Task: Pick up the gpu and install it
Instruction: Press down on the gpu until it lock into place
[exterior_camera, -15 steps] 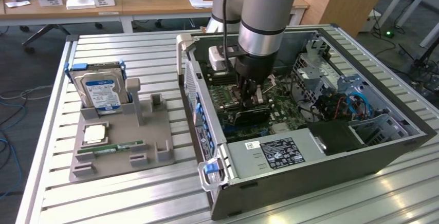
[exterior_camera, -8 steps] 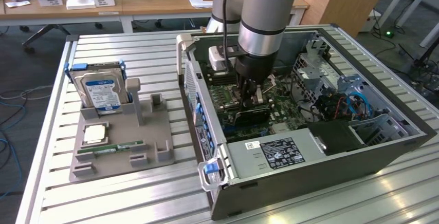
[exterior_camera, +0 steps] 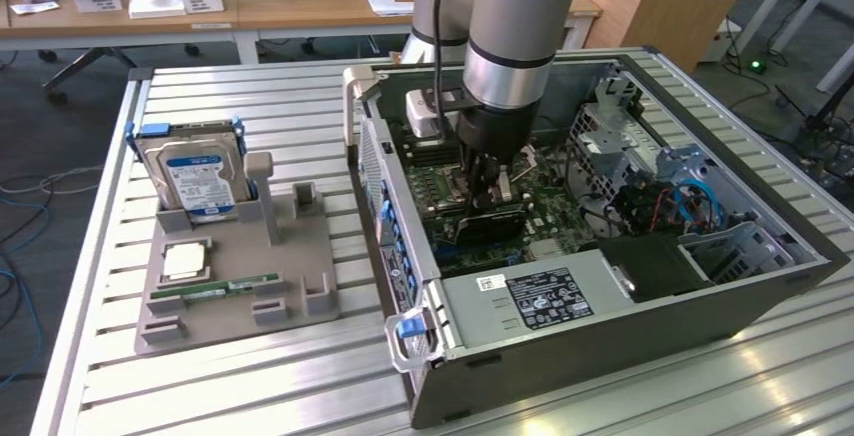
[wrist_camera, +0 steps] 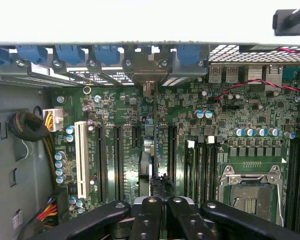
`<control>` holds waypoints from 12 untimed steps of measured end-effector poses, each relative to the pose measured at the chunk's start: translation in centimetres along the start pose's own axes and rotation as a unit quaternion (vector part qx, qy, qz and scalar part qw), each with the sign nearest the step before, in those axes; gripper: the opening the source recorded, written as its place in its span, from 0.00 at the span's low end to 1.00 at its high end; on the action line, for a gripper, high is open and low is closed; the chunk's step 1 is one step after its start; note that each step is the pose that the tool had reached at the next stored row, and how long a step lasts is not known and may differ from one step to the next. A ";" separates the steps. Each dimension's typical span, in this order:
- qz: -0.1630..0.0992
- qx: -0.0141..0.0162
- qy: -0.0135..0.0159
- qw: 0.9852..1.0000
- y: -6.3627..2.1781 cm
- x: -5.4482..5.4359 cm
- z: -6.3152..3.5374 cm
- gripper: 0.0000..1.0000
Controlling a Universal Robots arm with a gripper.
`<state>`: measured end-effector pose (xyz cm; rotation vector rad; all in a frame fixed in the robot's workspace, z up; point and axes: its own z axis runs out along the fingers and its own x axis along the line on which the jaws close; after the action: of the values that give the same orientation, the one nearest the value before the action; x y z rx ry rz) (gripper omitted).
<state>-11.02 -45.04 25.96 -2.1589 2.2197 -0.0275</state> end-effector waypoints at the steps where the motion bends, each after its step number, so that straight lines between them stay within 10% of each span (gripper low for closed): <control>1: 0.000 0.000 0.000 1.000 0.00 0.0 0.00 0.11; 12: 0.000 0.000 0.000 1.000 0.00 0.0 0.02 0.11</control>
<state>-11.03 -45.04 25.94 -2.1589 2.2197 -0.0275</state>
